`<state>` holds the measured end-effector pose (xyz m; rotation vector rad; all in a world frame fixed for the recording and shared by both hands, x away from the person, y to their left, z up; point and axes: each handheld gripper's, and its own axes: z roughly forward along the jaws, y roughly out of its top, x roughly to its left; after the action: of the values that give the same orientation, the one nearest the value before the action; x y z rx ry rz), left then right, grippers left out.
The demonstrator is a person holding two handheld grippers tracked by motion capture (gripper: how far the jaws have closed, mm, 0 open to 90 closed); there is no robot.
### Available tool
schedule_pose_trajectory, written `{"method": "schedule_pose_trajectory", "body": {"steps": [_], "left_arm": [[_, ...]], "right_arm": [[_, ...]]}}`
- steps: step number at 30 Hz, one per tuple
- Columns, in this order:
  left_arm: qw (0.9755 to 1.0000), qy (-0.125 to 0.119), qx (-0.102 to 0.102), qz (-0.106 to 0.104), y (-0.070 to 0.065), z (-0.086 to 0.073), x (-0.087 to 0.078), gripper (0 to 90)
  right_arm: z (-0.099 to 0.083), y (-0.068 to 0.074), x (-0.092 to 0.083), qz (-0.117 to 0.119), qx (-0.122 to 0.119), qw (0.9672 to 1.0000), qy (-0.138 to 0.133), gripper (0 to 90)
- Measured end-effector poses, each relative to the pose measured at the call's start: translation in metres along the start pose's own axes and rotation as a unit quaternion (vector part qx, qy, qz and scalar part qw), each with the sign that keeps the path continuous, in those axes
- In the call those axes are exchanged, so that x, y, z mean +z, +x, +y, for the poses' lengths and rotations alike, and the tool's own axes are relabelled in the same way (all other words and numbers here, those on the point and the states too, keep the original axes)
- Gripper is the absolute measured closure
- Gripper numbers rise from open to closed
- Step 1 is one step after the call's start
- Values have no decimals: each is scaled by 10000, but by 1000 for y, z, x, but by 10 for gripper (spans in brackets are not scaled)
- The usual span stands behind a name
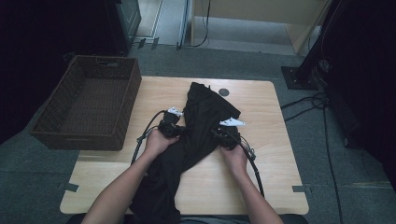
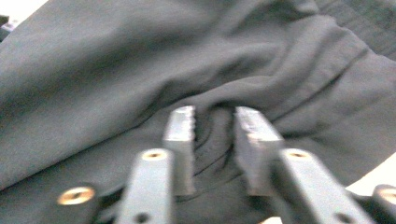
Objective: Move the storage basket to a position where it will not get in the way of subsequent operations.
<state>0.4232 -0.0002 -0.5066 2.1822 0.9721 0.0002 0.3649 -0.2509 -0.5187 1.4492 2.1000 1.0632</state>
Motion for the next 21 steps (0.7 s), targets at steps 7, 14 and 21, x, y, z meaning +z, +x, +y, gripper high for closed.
{"method": "schedule_pose_trajectory", "body": {"steps": [7,14,21], "left_arm": [[9994,-140,-291,128,18,0,-28,888],[9965,-470,-544,423,33,-10,-67,887],[9949,-561,-788,281,32,-35,-78,871]], "right_arm": [[2,-24,-11,50,242,9993,272,877],[6,-58,-25,-417,92,9983,401,883],[9,-102,-25,-1156,335,9917,452,836]]}}
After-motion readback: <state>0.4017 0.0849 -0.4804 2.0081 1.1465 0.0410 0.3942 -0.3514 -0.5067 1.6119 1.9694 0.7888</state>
